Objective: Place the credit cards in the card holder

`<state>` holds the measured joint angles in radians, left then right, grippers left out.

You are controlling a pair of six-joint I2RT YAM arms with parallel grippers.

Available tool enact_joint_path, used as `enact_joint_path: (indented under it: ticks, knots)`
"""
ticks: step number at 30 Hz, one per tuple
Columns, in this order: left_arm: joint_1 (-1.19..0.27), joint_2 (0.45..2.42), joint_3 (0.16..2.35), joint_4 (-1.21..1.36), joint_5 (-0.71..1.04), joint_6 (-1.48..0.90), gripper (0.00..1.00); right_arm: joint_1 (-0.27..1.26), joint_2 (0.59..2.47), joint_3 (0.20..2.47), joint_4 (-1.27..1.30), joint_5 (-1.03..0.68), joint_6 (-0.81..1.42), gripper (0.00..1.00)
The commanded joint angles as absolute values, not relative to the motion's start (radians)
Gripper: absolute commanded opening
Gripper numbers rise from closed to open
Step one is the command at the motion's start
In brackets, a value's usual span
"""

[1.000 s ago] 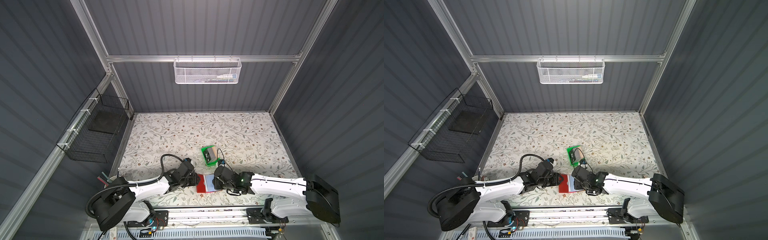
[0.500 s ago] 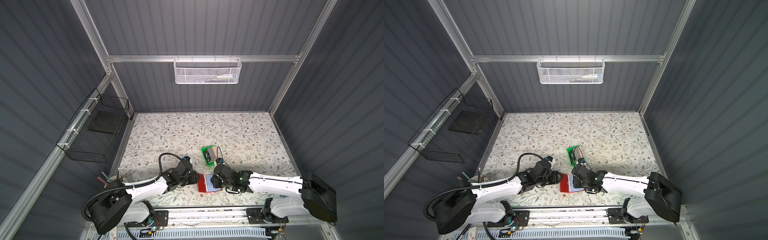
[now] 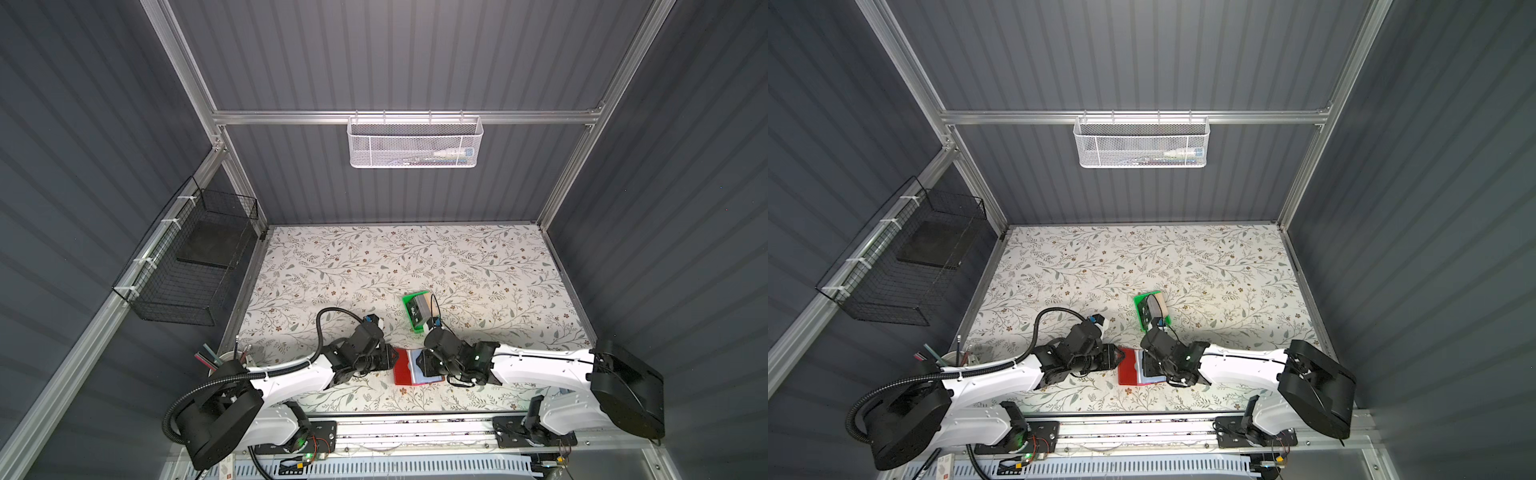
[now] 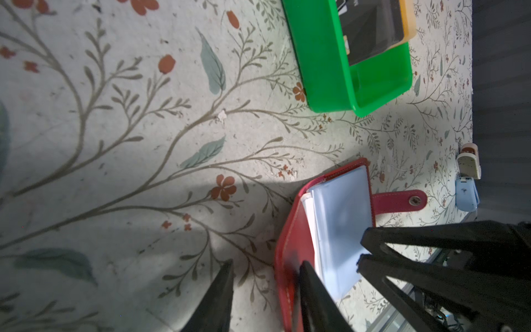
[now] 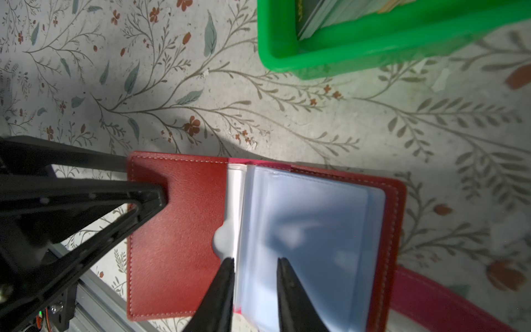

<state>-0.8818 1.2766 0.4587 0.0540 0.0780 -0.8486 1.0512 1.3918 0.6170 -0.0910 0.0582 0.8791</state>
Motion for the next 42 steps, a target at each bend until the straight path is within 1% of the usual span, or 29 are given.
enact_joint_path:
  ticks: [1, 5, 11, 14, 19, 22, 25, 30, 35, 42]
  knots:
    - [-0.874, 1.29, 0.464, 0.044, 0.078, -0.838, 0.39, 1.04, 1.418, 0.631, -0.086, 0.06, 0.905, 0.29]
    - [-0.871, 1.299, 0.464, 0.041, 0.077, -0.834, 0.39, 1.034, 1.438, 0.647, -0.176, 0.124, 0.949, 0.26]
    - [-0.868, 1.341, 0.459, 0.057, 0.107, -0.83, 0.38, 1.034, 1.442, 0.613, -0.204, 0.13, 0.993, 0.25]
    - [-0.868, 1.36, 0.462, 0.071, 0.111, -0.828, 0.38, 1.035, 1.401, 0.601, -0.174, 0.118, 0.984, 0.25]
    - [-0.858, 1.378, 0.46, 0.111, 0.144, -0.832, 0.35, 1.035, 1.333, 0.605, -0.144, 0.108, 0.945, 0.25]
    - [-0.849, 1.383, 0.466, 0.12, 0.159, -0.834, 0.34, 1.035, 1.322, 0.589, -0.067, 0.033, 0.924, 0.26]
    - [-0.839, 1.373, 0.467, 0.12, 0.166, -0.836, 0.33, 1.038, 1.35, 0.583, -0.002, -0.034, 0.926, 0.26]
    - [-0.833, 1.349, 0.483, 0.092, 0.179, -0.829, 0.35, 1.054, 1.422, 0.594, 0.066, -0.089, 0.915, 0.22]
    - [-0.829, 1.29, 0.5, 0.009, 0.163, -0.817, 0.35, 1.056, 1.491, 0.61, 0.106, -0.115, 0.922, 0.2]
    - [-0.826, 1.187, 0.539, -0.122, 0.146, -0.784, 0.35, 1.057, 1.57, 0.64, 0.092, -0.114, 0.944, 0.17]
